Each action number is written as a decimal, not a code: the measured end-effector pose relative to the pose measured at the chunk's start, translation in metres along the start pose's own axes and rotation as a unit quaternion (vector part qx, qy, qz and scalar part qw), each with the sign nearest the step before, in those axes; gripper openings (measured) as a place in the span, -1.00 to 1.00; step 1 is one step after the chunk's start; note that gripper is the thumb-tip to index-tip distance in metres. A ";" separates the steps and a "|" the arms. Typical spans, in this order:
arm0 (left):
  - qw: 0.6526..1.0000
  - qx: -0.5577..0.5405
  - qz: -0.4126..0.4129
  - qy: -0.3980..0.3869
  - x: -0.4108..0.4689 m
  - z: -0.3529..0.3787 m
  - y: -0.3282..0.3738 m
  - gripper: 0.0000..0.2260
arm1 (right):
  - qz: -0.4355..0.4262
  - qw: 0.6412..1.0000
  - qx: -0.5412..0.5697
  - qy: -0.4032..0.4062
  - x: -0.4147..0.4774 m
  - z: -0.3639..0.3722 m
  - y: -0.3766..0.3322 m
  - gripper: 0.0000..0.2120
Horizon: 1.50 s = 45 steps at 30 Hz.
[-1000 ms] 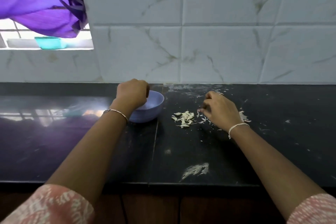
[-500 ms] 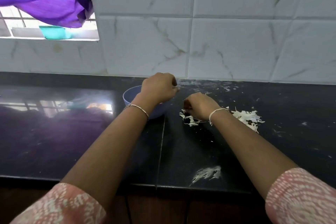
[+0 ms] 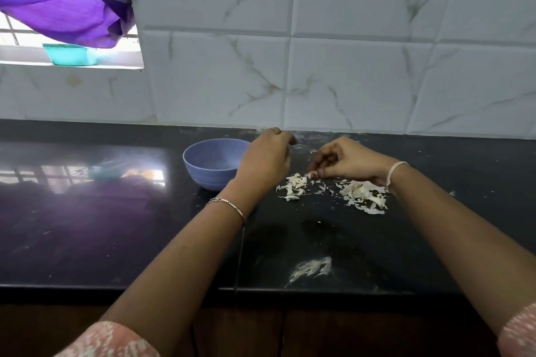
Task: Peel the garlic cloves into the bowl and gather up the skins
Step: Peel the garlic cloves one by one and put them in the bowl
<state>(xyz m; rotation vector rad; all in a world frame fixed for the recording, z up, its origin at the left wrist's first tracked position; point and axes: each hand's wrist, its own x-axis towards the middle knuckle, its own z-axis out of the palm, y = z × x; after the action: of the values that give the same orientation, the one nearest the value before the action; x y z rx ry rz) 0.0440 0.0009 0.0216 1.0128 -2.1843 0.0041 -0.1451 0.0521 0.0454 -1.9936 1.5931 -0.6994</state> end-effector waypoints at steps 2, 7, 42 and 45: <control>0.998 -0.043 -0.002 -0.038 -0.001 0.010 0.006 -0.75 | 0.004 0.999 0.045 -0.016 -0.009 -0.008 -0.003 -0.87; 0.980 -0.140 -0.087 -0.110 0.001 0.034 0.005 -0.72 | -0.064 0.980 0.181 0.049 -0.017 -0.036 -0.020 -0.92; 0.845 -0.500 -0.187 -0.024 -0.004 0.053 0.009 -0.97 | 0.050 0.915 0.308 0.256 0.007 0.043 0.031 -0.84; 0.826 -0.524 -0.204 -0.037 -0.004 0.055 0.010 -0.95 | 0.022 0.915 0.287 0.281 0.009 0.041 0.033 -0.86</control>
<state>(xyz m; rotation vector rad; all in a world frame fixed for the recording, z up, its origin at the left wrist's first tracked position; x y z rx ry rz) 0.0057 -0.0052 -0.0189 0.7571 -1.5509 -1.2988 -0.1401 0.0391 -0.0066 -1.3791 1.4679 -1.6176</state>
